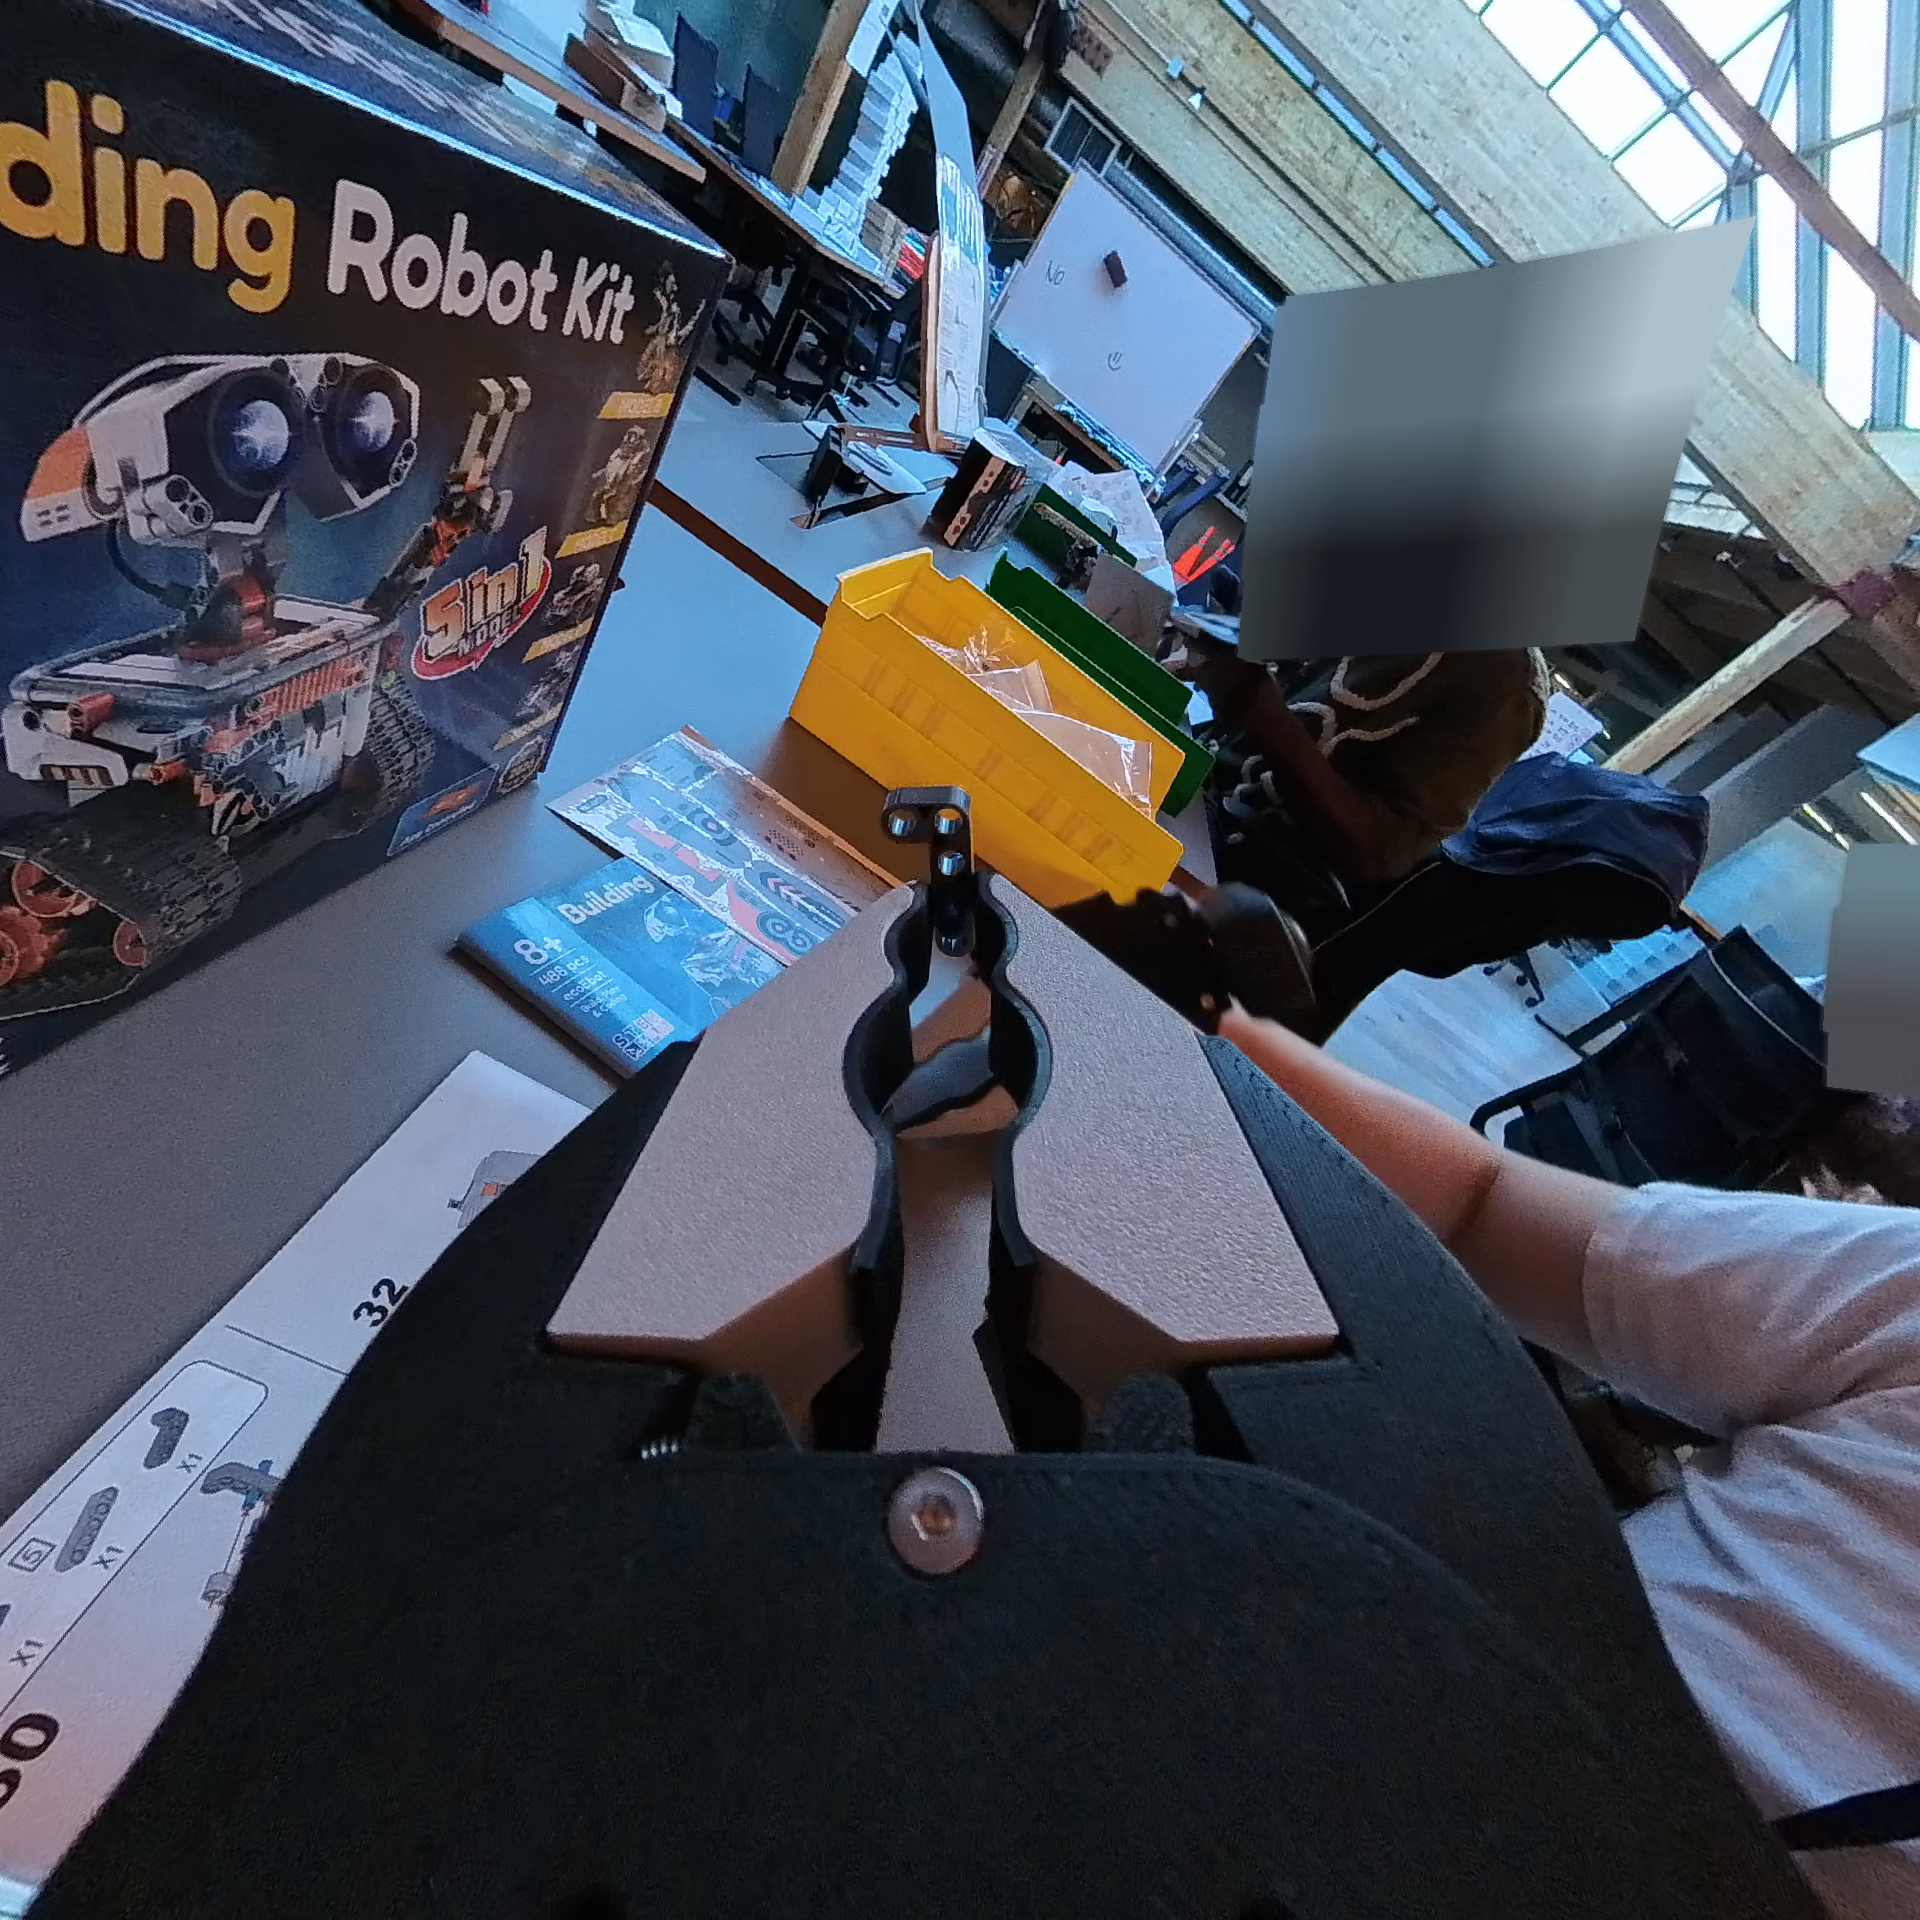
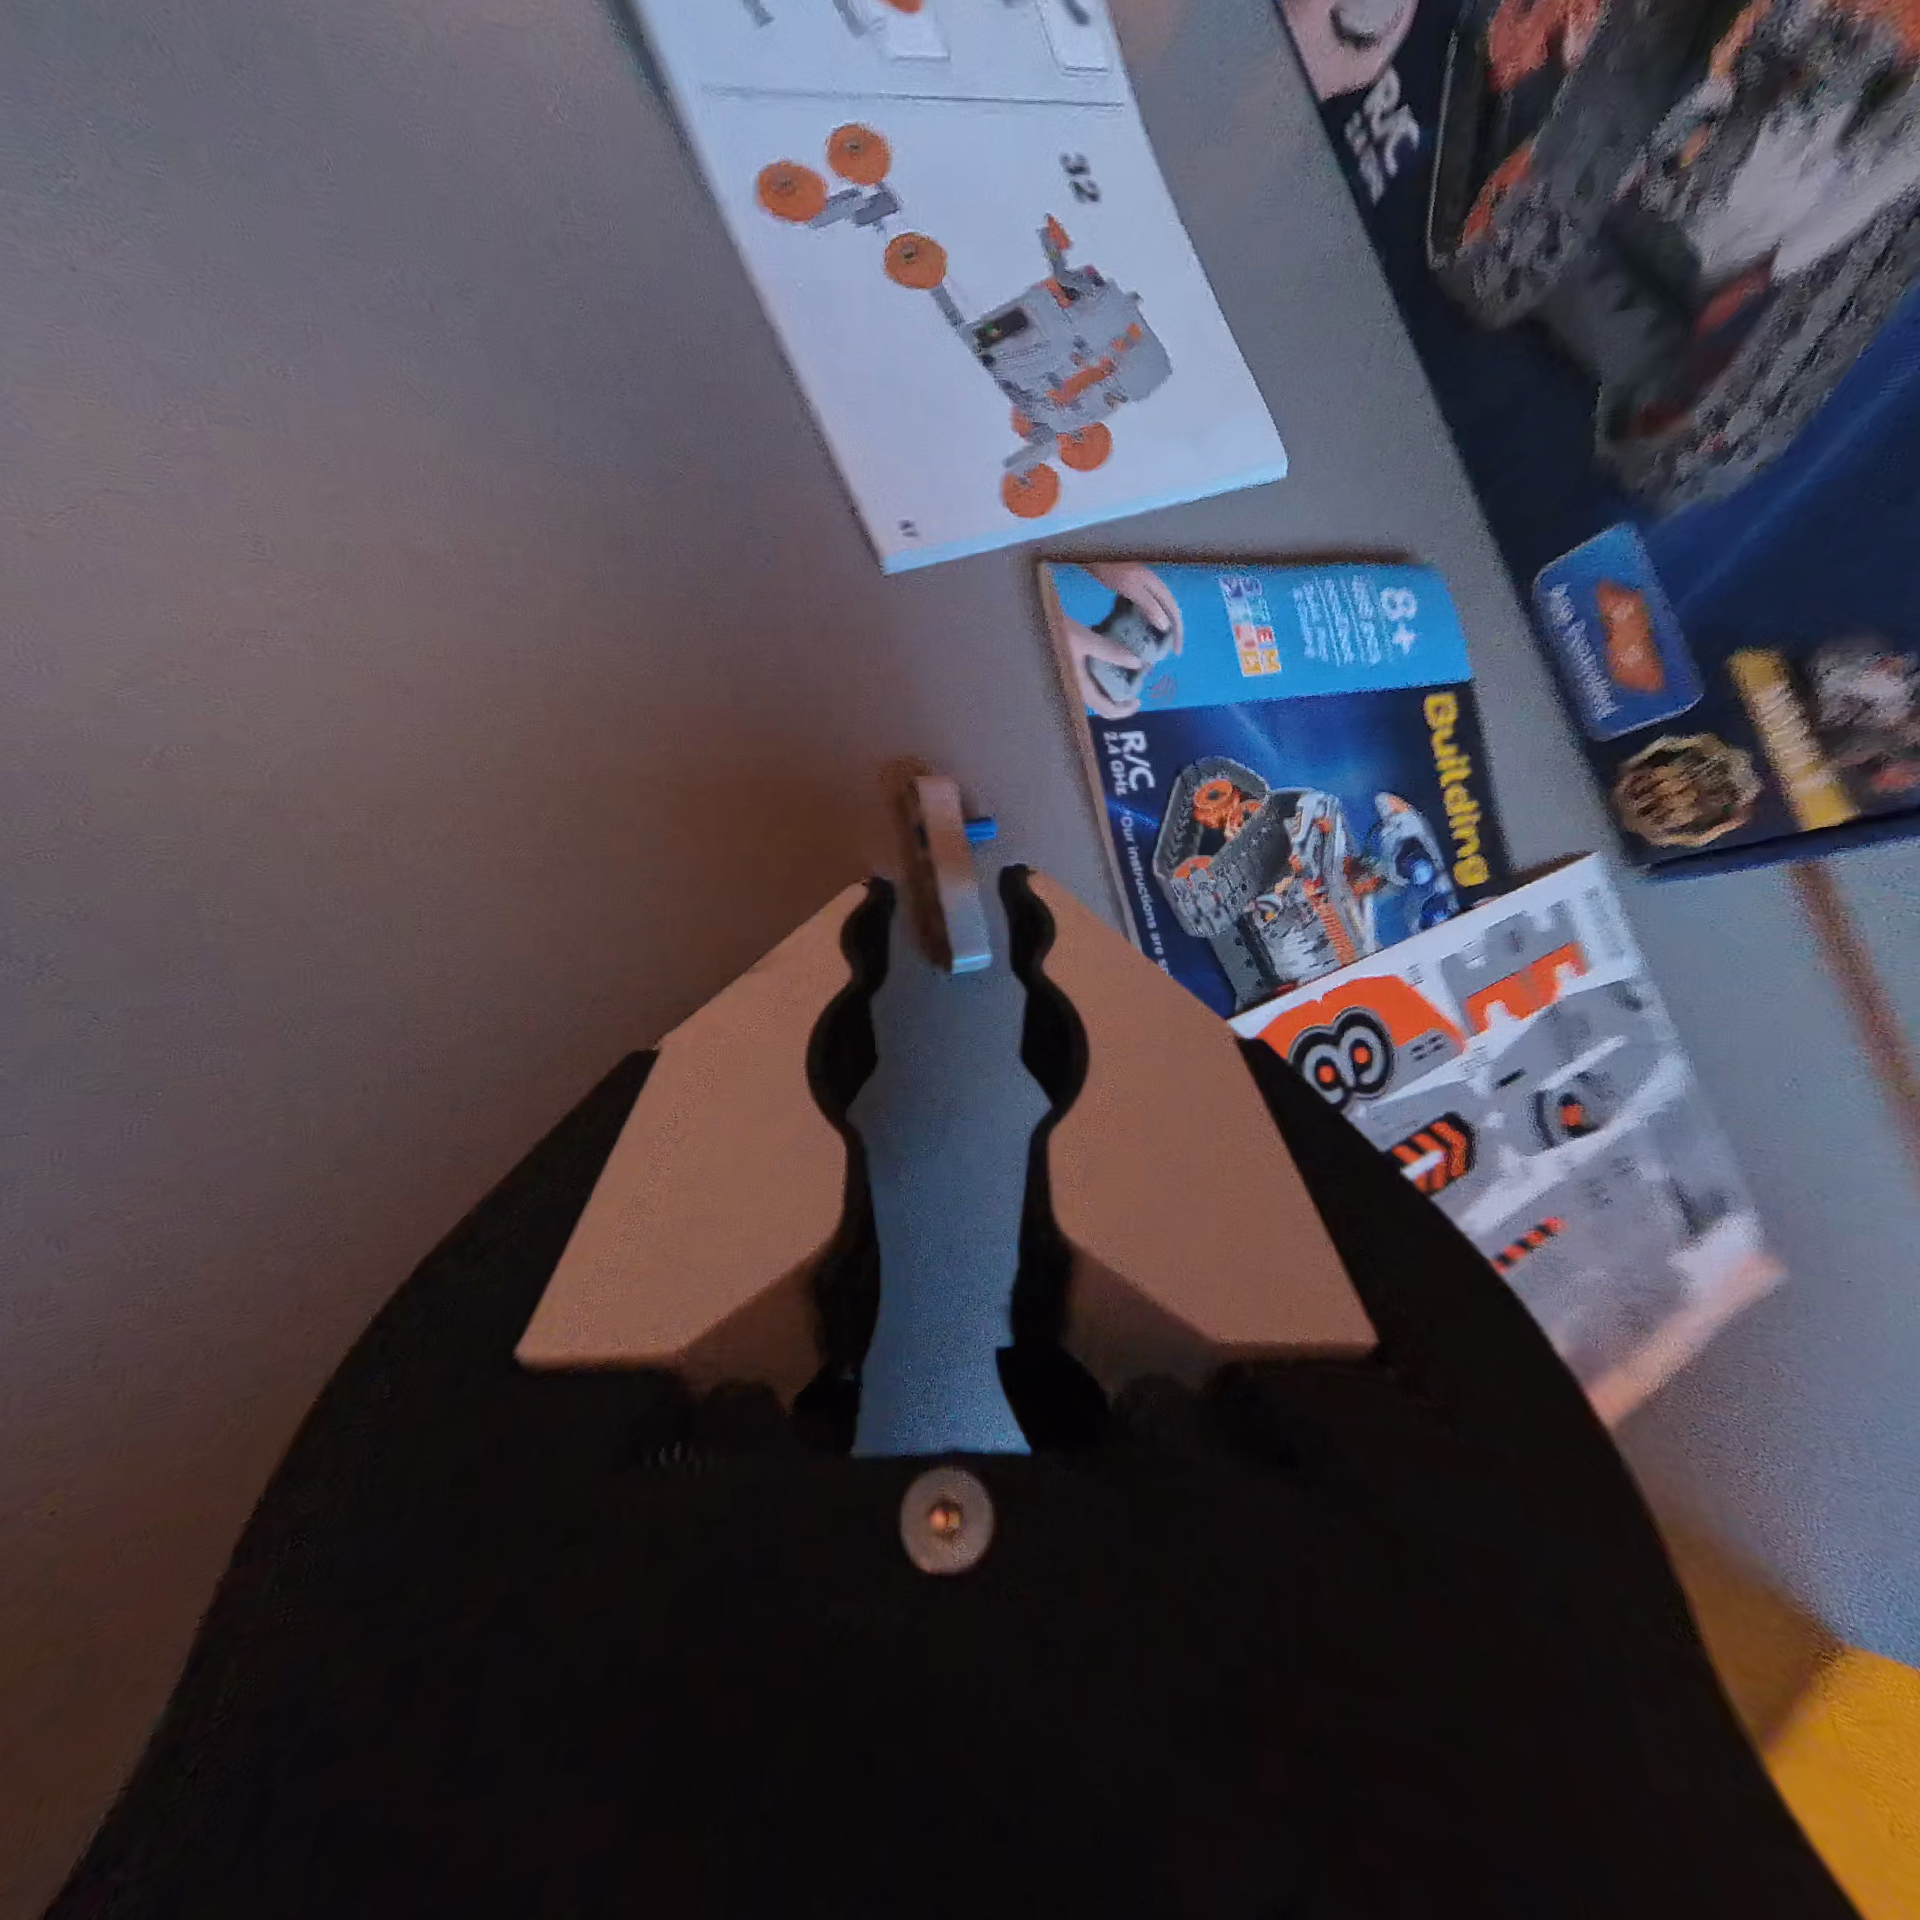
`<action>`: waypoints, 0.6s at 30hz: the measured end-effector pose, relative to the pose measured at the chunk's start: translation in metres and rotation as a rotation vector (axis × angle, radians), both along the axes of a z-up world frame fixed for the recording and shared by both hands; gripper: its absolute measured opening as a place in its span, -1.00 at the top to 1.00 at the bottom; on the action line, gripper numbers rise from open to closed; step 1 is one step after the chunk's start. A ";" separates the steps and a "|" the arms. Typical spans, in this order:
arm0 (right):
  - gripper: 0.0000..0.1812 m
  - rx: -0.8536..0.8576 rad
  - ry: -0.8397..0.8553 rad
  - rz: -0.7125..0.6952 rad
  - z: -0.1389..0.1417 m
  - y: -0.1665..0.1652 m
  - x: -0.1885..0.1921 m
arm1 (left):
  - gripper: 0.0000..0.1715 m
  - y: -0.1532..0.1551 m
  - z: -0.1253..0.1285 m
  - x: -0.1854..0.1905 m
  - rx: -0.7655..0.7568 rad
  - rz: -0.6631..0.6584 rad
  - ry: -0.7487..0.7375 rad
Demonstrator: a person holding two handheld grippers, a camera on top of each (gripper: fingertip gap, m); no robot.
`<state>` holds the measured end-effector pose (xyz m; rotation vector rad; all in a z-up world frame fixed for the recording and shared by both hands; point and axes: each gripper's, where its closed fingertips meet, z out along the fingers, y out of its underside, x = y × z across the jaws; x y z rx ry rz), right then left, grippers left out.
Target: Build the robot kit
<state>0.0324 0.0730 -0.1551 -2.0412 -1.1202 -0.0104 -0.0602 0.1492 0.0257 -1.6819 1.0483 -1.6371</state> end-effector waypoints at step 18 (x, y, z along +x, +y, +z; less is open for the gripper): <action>0.93 -0.879 1.230 -0.356 0.027 -0.005 -0.010 | 0.95 -0.005 -0.010 0.008 0.001 -0.028 0.043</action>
